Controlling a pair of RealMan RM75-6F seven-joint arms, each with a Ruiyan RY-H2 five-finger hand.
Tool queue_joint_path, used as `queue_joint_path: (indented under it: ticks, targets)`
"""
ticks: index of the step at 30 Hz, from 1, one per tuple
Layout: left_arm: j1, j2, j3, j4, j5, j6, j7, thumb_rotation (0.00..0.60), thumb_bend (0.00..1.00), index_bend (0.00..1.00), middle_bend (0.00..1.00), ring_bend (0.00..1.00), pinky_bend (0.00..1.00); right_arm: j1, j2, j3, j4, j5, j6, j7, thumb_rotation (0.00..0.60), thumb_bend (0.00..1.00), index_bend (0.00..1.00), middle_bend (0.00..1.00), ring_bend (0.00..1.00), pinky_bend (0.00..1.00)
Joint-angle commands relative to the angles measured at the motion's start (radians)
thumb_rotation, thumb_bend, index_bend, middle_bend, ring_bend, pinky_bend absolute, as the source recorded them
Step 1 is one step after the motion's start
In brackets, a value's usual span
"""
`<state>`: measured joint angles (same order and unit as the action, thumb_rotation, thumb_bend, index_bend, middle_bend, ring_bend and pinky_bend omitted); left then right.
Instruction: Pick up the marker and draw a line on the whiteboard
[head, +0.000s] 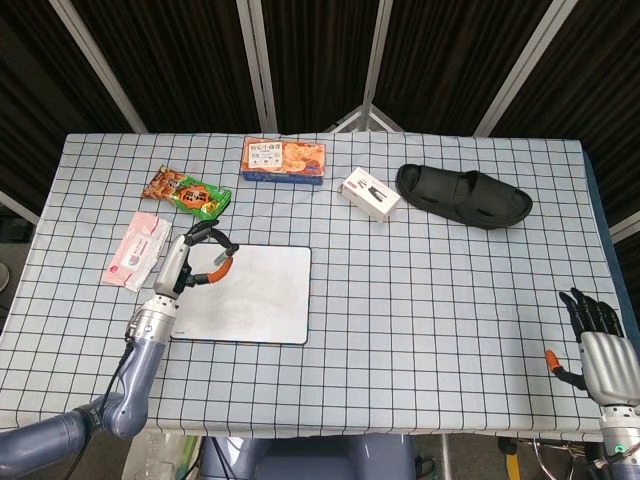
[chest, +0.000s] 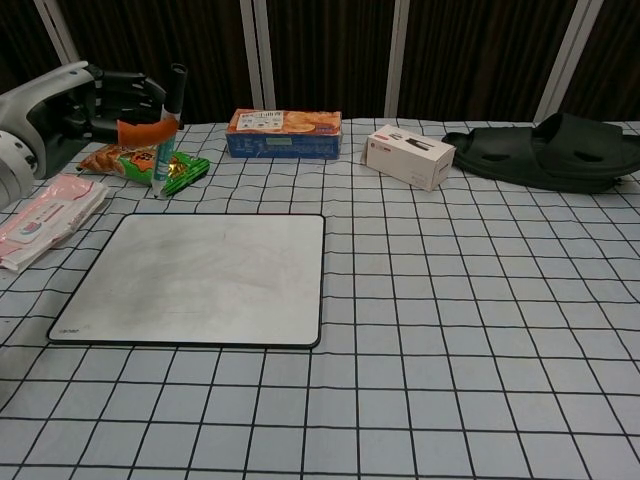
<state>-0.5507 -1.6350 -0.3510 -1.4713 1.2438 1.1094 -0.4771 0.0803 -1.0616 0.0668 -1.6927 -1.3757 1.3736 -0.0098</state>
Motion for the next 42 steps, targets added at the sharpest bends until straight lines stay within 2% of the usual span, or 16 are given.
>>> queue_joint_path:
  ticks: [1,9,20,29,42]
  targets:
    - [0.001,-0.013,0.019,0.006,0.025,0.004,-0.036,0.600,0.53,0.78,0.44,0.16,0.12,0.000,0.000,0.001,0.000,0.002,-0.001,0.001,0.600,0.34,0.00,0.00,0.00,0.00]
    - [-0.008,-0.004,0.048,0.015,0.050,-0.070,-0.185,0.600,0.51,0.78,0.44,0.12,0.12,0.001,0.000,0.001,-0.001,0.000,-0.001,0.002,0.600,0.34,0.00,0.00,0.00,0.00]
    - [-0.023,0.005,0.080,0.097,0.097,-0.132,-0.342,0.600,0.50,0.78,0.44,0.12,0.12,0.003,-0.002,0.002,0.003,0.004,-0.005,0.003,0.600,0.34,0.00,0.00,0.00,0.00]
    - [-0.046,-0.038,0.110,0.194,0.127,-0.153,-0.382,0.600,0.50,0.78,0.44,0.12,0.12,0.004,-0.005,0.005,0.002,0.013,-0.008,-0.003,0.600,0.34,0.00,0.00,0.00,0.00]
    - [-0.066,-0.083,0.111,0.269,0.124,-0.154,-0.397,0.600,0.50,0.78,0.44,0.12,0.12,0.004,-0.006,0.005,0.004,0.015,-0.009,-0.005,0.600,0.34,0.00,0.00,0.00,0.00]
